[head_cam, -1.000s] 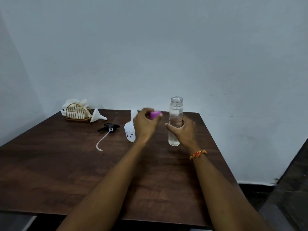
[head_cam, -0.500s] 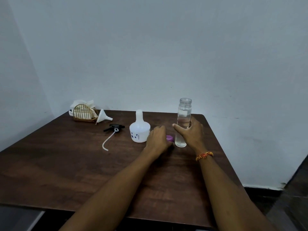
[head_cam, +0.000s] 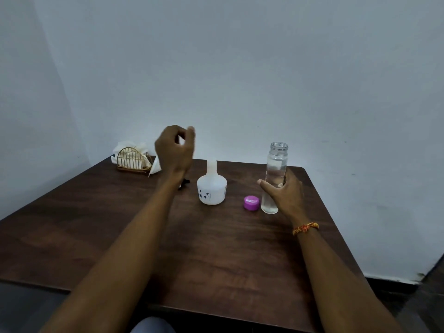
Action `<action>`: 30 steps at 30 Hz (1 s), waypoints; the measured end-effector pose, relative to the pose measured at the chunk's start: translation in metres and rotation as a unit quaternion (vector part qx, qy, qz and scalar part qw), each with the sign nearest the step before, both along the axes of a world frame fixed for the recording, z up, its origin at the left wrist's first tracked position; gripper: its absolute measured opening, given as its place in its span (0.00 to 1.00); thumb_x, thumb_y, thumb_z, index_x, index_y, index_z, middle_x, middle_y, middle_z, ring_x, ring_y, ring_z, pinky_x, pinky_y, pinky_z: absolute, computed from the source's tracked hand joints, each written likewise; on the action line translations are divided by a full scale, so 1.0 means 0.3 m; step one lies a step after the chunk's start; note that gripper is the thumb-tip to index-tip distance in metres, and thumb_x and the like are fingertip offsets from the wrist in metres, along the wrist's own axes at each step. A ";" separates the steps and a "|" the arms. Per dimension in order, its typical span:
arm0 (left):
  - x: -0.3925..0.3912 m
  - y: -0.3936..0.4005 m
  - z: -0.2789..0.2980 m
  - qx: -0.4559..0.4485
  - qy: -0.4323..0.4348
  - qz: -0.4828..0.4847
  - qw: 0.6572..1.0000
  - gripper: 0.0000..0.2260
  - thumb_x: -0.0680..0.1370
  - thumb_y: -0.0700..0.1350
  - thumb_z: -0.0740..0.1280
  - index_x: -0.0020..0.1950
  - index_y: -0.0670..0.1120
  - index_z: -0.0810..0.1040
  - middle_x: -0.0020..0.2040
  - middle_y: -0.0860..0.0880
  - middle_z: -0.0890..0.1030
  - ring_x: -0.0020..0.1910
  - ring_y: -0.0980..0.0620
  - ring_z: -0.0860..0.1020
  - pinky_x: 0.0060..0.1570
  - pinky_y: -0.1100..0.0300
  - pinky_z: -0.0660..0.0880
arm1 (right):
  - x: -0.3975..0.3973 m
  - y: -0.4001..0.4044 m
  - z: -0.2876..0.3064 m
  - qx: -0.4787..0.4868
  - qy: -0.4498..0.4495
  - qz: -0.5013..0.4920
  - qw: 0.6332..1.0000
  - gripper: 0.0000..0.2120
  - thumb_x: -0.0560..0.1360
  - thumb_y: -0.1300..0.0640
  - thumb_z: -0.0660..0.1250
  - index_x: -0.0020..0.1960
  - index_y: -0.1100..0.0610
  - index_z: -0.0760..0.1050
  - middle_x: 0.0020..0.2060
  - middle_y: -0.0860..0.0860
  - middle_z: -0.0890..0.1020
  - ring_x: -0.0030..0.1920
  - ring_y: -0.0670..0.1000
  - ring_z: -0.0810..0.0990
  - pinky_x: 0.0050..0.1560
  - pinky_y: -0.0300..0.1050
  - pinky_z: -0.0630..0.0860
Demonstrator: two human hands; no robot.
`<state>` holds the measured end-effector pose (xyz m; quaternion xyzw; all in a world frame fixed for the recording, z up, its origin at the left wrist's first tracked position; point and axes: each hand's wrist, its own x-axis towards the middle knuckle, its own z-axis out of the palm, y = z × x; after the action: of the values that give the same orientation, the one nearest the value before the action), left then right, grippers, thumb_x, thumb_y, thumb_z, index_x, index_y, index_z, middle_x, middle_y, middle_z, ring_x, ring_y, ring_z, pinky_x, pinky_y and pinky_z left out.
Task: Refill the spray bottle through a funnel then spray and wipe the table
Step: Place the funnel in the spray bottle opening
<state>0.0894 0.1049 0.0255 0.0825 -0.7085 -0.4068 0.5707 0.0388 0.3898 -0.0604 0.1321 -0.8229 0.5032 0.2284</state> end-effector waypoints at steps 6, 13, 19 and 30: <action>-0.144 -0.306 -0.102 0.045 -0.205 0.066 0.975 0.09 0.79 0.45 0.68 0.52 0.42 0.85 0.53 0.46 0.86 0.55 0.46 0.83 0.51 0.58 0.72 | -0.022 -0.001 -0.010 -0.043 -0.011 0.054 0.998 0.34 0.67 0.37 0.83 0.66 0.50 0.76 0.55 0.48 0.86 0.55 0.51 0.86 0.60 0.61 0.84; -0.220 -0.463 -0.271 0.071 -0.319 0.087 0.941 0.10 0.79 0.45 0.69 0.51 0.40 0.87 0.50 0.42 0.87 0.52 0.41 0.83 0.44 0.57 0.70 | 0.040 0.023 0.128 -0.120 0.219 -0.033 0.968 0.49 0.71 0.37 0.78 0.77 0.67 0.64 0.69 0.63 0.73 0.66 0.56 0.77 0.70 0.51 0.72; -0.244 -0.544 -0.349 0.090 -0.353 0.113 0.924 0.14 0.77 0.44 0.73 0.59 0.37 0.82 0.59 0.37 0.83 0.61 0.36 0.81 0.55 0.49 0.78 | 0.208 -0.128 0.129 -0.014 0.430 0.018 0.902 0.12 0.78 0.62 0.73 0.50 0.73 0.79 0.46 0.65 0.80 0.48 0.56 0.77 0.48 0.48 0.75; -0.253 -0.549 -0.407 0.076 -0.302 0.086 0.946 0.11 0.79 0.33 0.65 0.57 0.38 0.85 0.56 0.39 0.85 0.57 0.39 0.82 0.51 0.57 0.72 | 0.155 -0.286 -0.008 0.116 0.317 0.176 0.925 0.03 0.81 0.61 0.72 0.51 0.60 0.84 0.41 0.48 0.82 0.37 0.42 0.76 0.33 0.47 0.76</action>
<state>0.0134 -0.0598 -0.0965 0.3054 -0.8047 -0.3648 0.3551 0.0852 0.3040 -0.0627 0.4525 -0.7241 0.3680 0.3681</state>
